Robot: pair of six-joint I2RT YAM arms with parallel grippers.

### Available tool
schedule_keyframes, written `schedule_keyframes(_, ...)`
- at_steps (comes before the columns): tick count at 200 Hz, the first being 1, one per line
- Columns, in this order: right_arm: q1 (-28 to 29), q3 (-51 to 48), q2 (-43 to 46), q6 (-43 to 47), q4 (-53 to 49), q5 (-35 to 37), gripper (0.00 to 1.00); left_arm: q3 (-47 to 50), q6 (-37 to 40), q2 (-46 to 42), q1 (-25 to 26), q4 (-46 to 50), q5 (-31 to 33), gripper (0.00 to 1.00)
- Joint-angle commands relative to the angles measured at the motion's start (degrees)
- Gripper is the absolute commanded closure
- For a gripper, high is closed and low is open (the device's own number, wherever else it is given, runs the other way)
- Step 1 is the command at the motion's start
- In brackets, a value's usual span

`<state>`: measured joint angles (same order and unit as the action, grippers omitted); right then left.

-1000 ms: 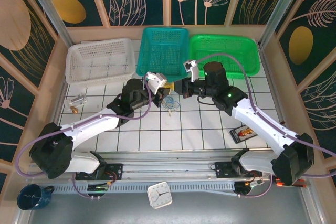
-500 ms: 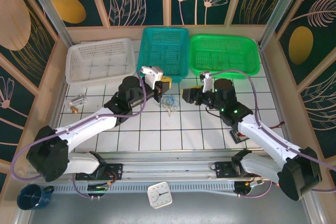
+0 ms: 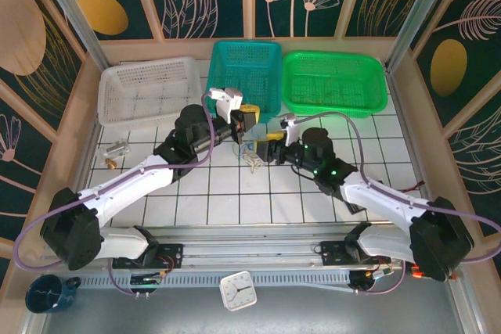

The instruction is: Untangle the cables

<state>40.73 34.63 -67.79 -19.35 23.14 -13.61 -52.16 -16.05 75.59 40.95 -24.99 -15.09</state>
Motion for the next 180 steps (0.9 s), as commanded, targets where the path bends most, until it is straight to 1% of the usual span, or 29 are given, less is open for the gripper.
schedule_keyframes(1, 0.8, 3.4, -4.0, 1.8, 7.1, 2.3, 0.40, -2.2, -2.1, 0.6, 0.2, 0.3, -1.9, 1.00)
schedule_keyframes(16, 1.2, 4.3, -7.2, 1.6, 9.9, 3.8, 0.42, -2.7, -3.0, 0.7, 0.3, 0.4, -2.3, 1.00)
schedule_keyframes(30, 1.4, 4.3, -10.0, 0.8, 12.8, 5.7, 0.50, -3.1, -4.2, 0.9, 0.3, 0.2, -2.5, 1.00)
schedule_keyframes(45, 1.5, 3.5, -13.1, -0.6, 16.3, 7.2, 0.66, -3.2, -5.8, 0.8, 0.2, 0.0, -2.6, 1.00)
schedule_keyframes(58, 1.6, 2.5, -15.8, -1.9, 18.9, 7.8, 0.78, -4.1, -7.0, 0.5, 0.3, 0.2, -1.9, 1.00)
schedule_keyframes(75, 1.7, 0.8, -19.0, -3.6, 21.8, 8.2, 0.86, -6.2, -8.4, -0.1, 0.3, 1.0, -0.7, 1.00)
schedule_keyframes(101, 2.5, -2.0, -22.5, -5.6, 25.0, 9.8, 0.87, -9.2, -9.5, -1.2, 0.3, 3.4, 2.0, 1.00)
schedule_keyframes(127, 3.4, -4.0, -24.3, -7.0, 26.4, 11.6, 0.80, -11.7, -10.2, -2.2, 0.3, 4.9, 4.0, 1.00)
schedule_keyframes(150, 3.8, -5.3, -25.1, -7.9, 27.2, 12.4, 0.72, -13.5, -10.8, -2.7, 0.3, 5.9, 4.5, 1.00)
schedule_keyframes(180, 3.9, -6.8, -25.8, -8.8, 28.1, 13.5, 0.69, -15.6, -11.5, -3.4, 0.2, 6.5, 4.7, 1.00)
